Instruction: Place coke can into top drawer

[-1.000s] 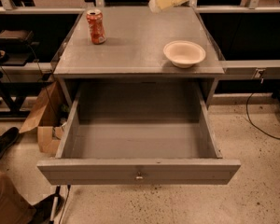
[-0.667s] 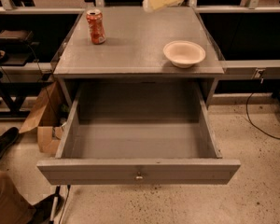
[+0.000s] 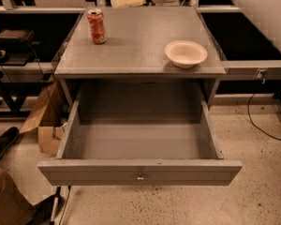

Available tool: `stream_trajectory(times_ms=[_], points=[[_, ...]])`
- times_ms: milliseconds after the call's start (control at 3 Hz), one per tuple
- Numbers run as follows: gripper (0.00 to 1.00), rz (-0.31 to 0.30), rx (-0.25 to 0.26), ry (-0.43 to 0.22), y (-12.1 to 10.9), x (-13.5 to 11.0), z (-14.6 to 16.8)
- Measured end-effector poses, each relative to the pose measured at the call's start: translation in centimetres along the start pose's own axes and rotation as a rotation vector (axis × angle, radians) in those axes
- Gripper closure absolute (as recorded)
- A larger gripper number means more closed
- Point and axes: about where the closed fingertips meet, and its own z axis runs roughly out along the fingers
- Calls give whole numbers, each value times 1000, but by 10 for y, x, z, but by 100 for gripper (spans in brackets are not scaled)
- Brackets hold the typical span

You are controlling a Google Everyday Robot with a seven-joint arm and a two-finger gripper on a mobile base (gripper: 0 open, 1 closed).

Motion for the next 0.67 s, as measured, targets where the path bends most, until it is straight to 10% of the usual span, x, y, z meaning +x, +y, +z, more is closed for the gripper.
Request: stream_trajectory(times_ms=[667], points=[[0,99,-98,-94,21,-41,136]])
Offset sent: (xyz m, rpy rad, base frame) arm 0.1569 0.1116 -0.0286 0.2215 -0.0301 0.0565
